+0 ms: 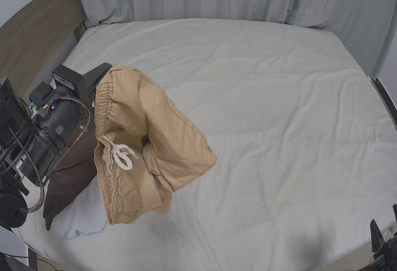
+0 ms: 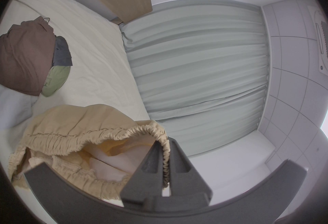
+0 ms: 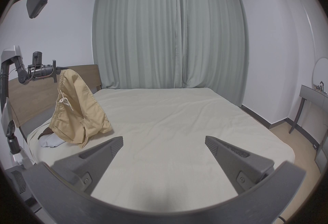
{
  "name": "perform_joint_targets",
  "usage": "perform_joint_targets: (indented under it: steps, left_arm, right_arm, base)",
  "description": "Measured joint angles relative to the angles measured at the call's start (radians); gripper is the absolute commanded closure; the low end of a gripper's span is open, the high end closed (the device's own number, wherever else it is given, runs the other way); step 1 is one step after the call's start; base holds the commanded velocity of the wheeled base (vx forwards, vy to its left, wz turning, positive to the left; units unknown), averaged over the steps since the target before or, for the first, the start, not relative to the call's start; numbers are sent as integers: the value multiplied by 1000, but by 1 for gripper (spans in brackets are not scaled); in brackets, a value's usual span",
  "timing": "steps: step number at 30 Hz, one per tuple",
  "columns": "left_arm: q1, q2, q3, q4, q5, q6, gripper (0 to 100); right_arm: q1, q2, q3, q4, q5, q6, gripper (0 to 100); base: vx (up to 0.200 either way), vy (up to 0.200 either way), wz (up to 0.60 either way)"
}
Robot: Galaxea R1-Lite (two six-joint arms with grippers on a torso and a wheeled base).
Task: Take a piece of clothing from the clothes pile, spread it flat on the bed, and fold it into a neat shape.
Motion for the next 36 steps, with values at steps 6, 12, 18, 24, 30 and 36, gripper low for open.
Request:
perform_joint_targets:
  steps: [6, 12, 18, 24, 30, 36]
  left_arm:
    - [15, 49, 25, -6, 0, 1, 100]
    - [20, 72, 29, -8, -34, -3, 100]
    - [-69, 124, 31, -11, -64, -4, 100]
    - [-198, 262, -47, -26, -84, -5, 100]
    - [-339, 404, -256, 11, -105, -4, 100]
    - [-497, 490, -512, 64, -152, -16, 100]
  right_arm:
    - [-1, 0, 0, 0, 0, 0, 0]
    - [-1, 0, 0, 0, 0, 0, 0]
    - [-2, 0, 0, 0, 0, 0, 0]
    - [-2, 0, 0, 0, 0, 0, 0]
    - [-2, 0, 0, 0, 0, 0, 0]
    - [-2, 0, 0, 0, -1, 0, 0]
  base:
    - [0, 0, 0]
    - [0, 0, 0]
    - [0, 0, 0]
    - [0, 0, 0]
    - [0, 0, 0]
    - [0, 0, 0]
